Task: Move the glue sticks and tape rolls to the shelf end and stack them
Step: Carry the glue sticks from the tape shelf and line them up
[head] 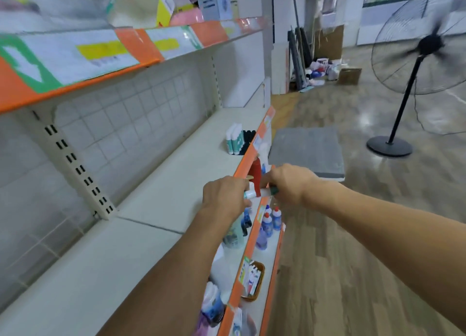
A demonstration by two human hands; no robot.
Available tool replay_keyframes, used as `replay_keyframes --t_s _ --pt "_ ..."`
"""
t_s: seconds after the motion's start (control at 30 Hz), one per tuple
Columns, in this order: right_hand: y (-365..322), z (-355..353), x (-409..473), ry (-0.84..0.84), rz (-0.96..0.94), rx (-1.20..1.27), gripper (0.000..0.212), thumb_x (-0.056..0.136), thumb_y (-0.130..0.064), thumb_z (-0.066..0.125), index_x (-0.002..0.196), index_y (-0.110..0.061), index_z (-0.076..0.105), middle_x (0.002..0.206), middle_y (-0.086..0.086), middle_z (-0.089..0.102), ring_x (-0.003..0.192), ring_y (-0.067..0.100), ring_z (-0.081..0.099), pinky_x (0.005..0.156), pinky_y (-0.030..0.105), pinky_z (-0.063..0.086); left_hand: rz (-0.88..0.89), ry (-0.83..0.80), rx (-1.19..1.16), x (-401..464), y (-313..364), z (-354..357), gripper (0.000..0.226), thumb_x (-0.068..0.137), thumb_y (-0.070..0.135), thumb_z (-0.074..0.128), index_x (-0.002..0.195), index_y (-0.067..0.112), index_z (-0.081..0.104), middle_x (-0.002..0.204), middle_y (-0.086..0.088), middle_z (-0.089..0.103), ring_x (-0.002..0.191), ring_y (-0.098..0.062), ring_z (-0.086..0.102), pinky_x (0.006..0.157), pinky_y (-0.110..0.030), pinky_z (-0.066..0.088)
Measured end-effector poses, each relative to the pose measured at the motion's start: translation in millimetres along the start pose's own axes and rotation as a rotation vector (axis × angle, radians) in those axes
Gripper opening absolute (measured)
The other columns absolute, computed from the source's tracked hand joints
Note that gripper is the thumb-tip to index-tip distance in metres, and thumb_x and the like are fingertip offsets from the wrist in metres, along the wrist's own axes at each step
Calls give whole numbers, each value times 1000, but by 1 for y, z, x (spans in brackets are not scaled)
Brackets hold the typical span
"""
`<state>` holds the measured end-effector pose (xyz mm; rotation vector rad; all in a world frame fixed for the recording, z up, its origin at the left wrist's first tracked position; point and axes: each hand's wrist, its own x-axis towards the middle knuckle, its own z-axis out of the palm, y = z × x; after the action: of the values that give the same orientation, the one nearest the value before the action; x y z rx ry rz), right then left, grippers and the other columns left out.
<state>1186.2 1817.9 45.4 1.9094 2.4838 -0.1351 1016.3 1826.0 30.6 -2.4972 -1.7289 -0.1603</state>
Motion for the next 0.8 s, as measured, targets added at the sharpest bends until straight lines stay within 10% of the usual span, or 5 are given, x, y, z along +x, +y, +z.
replay_keyframes --t_s 0.8 --pt "282 -27 218 99 -48 44 43 84 -12 57 120 -35 65 116 -4 66 106 21 59 85 38 54 -2 97 73 349 106 52 20 93 37 59 107 24 62 102 -2 65 96 -27 63 69 -31 39"
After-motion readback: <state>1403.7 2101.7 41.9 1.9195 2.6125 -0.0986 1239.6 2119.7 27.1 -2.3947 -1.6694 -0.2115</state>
